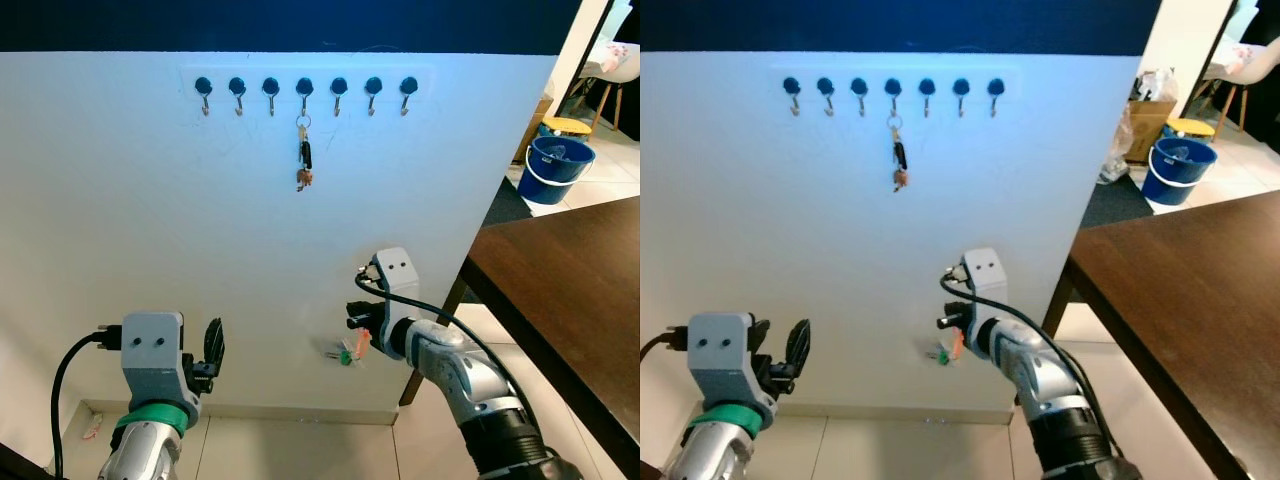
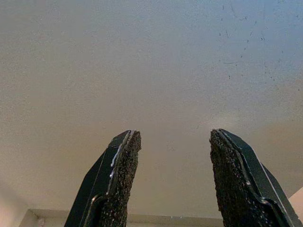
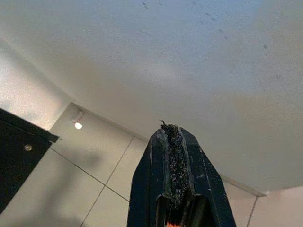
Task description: Hang keys on a hook
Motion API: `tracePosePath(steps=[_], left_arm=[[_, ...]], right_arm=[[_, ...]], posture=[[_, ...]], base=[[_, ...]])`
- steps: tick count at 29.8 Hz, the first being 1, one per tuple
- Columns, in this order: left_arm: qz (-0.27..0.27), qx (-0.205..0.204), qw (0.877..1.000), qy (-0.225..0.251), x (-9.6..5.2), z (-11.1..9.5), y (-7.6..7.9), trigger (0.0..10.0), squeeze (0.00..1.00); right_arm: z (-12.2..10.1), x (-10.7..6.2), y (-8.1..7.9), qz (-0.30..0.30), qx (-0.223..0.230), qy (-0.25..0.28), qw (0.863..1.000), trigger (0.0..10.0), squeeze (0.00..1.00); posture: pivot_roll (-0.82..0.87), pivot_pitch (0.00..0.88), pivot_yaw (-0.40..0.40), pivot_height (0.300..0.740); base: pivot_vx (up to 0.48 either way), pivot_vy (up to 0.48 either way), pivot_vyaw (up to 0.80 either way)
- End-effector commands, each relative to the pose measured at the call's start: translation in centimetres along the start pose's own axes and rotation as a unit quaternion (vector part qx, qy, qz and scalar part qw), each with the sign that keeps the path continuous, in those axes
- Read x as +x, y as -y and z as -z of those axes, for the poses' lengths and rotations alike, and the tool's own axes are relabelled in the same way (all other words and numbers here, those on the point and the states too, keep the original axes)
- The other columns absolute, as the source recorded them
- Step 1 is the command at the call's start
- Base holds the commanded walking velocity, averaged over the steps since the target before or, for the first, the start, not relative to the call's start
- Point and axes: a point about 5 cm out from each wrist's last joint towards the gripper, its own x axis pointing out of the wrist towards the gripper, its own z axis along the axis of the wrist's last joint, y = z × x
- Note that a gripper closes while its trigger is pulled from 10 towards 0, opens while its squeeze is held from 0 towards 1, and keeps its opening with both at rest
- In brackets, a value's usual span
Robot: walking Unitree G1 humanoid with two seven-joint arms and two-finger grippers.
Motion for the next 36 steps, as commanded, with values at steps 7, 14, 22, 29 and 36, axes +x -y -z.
tracePosePath(steps=[7,14,22,29,36], left_arm=[[0.045,-0.038,0.998,-0.023,-0.4,0.6,1.0,10.0,0.00],[0.146,-0.116,0.982,0.009,-1.1,-0.7,2.9,10.0,1.00],[0.312,-0.116,0.943,0.006,-2.6,-1.0,5.6,10.0,1.00],[0.332,-0.054,0.941,0.015,-2.1,-0.5,6.1,10.0,1.00],[0.301,-0.026,0.953,0.004,-1.1,0.2,5.5,10.0,0.31]], right_arm=[[-1.1,-0.1,-2.2,-0.053,0.014,0.029,0.998,10.0,0.00],[-2.3,-0.3,-2.4,-0.087,0.010,0.035,0.996,10.0,0.00],[-3.6,-1.2,-2.6,-0.171,-0.042,0.031,0.984,10.0,0.00],[-5.4,-2.1,-3.7,-0.267,-0.011,0.046,0.963,10.0,0.00],[-6.0,-2.4,-4.0,-0.311,-0.006,0.028,0.950,10.0,0.00]], posture=[[-0.14,0.104,0.120,0.740],[-0.14,0.105,0.122,0.740],[-0.14,0.104,0.119,0.740],[-0.15,0.104,0.118,0.740],[-0.15,0.099,0.117,0.740]], base=[[0.000,0.000,0.00],[0.000,0.000,0.00],[0.000,0.000,0.00],[0.000,0.000,0.00],[0.000,0.000,0.00]])
